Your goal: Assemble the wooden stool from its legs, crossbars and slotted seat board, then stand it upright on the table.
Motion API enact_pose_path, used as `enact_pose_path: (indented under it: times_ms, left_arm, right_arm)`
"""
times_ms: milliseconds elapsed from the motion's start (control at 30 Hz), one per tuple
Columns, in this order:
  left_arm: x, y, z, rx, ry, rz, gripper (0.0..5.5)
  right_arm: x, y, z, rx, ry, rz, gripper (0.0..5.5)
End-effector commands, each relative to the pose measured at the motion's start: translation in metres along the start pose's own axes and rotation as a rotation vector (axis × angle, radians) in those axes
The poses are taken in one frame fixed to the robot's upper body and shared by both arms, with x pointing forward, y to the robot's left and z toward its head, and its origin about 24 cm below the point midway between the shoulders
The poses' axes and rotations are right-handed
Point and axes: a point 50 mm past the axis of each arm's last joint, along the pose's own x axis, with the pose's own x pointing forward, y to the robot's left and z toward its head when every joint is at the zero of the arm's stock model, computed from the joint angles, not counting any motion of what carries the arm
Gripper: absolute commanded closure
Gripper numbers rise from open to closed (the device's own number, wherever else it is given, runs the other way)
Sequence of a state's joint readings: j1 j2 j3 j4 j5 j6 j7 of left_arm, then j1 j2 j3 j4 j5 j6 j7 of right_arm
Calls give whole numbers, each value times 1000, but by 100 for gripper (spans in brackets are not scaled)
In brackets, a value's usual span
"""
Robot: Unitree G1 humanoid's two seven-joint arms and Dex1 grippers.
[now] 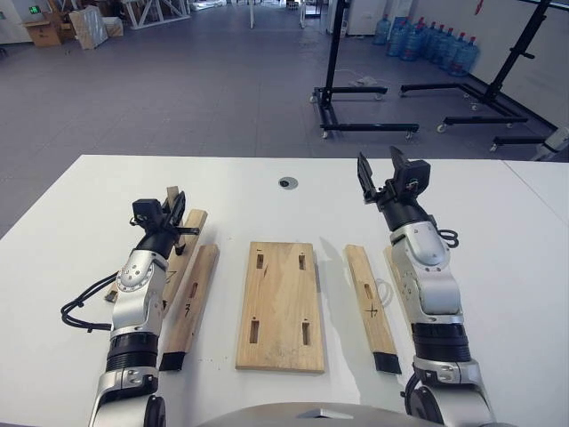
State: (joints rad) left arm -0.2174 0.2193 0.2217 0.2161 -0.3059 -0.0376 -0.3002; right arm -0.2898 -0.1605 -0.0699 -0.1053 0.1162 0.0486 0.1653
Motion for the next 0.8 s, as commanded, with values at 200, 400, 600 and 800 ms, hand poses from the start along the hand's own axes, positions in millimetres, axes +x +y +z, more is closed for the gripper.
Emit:
enact_pose_path:
  times_ms: [200, 400, 600, 800]
  left_arm:
    - [-7, 2, -19, 93, 58, 22, 511]
    - [-13, 8, -33, 107, 91, 45, 511]
    - [-5, 13, -32, 10, 90, 70, 511]
    - [0, 8, -33, -21, 108, 32, 511]
  right_arm:
    - [5, 13, 2, 10, -8, 94, 236]
    - [4, 28, -1, 70, 29, 237, 236]
    - [-11, 86, -16, 424, 195, 636, 236]
    - [-5, 108, -36, 550, 302, 720, 236]
